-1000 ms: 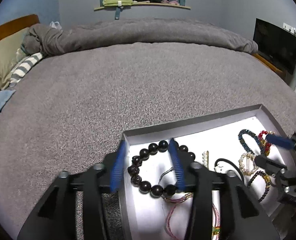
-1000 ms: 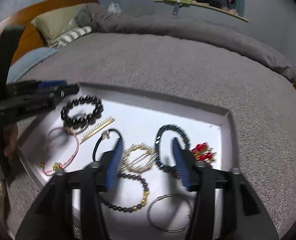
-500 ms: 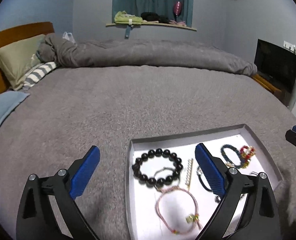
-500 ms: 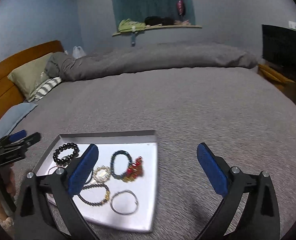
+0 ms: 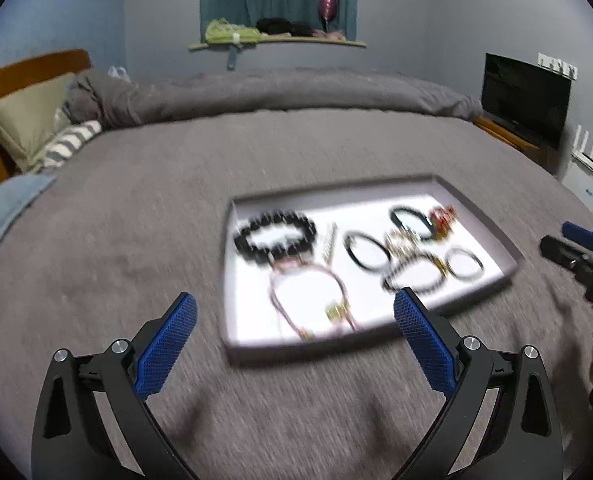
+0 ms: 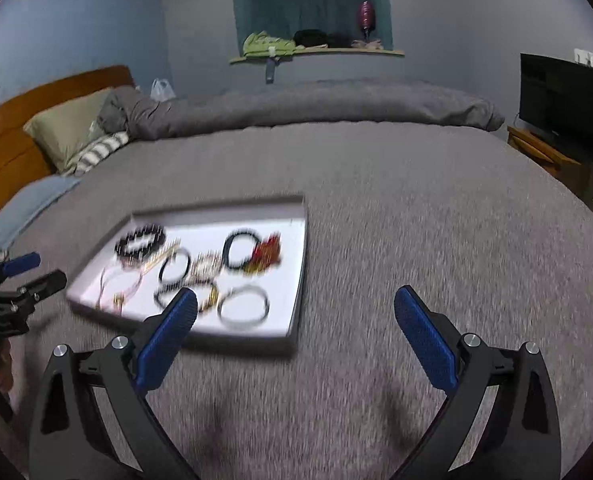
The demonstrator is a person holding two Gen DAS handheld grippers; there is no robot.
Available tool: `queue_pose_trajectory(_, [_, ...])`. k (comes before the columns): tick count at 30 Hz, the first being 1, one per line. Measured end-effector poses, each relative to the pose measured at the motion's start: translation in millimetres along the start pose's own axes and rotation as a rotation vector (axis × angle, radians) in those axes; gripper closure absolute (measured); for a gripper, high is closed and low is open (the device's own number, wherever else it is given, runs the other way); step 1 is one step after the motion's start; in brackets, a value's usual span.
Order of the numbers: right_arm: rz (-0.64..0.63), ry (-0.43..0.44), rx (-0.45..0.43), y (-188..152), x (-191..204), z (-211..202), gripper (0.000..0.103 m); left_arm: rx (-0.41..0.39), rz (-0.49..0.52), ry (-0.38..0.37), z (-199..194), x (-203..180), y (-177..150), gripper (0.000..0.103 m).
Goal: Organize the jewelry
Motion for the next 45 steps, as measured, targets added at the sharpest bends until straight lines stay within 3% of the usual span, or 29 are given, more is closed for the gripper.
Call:
queue_pose_trajectory(4, [0.000, 0.005, 0.013, -23, 6, -6, 0.006, -0.001, 0.026, 0.047, -12, -4, -23, 0.003])
queue_pose_trajectory(8, [0.098, -0.031, 0.096, -39, 3, 2, 0.005, 0.032, 0.028, 0.034, -11, -9, -41, 0.003])
queue_pose_trajectory(11, [0.086, -0.016, 0.113, -42, 8, 9, 0.005, 0.062, 0.038, 0.036, -2, -13, -47, 0.003])
queue_pose_trajectory(14, [0.059, -0.060, 0.111, -42, 10, 8, 0.006, 0.071, 0.028, 0.030, 2, -12, -49, 0.003])
queue_pose_trajectory(45, [0.012, -0.061, 0.131, -46, 18, 15, 0.005, 0.068, 0.054, 0.049, 6, -13, -52, 0.003])
Point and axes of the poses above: each gripper's, at about its wrist camera, not at the fingertips, and z roughly the way its jaws point, x to its left, y to its top, the point moved 6 cm from there along z, roughly the way its jaws point, and after that the axes turned 15 degrees about y, right-handed, at the moved point
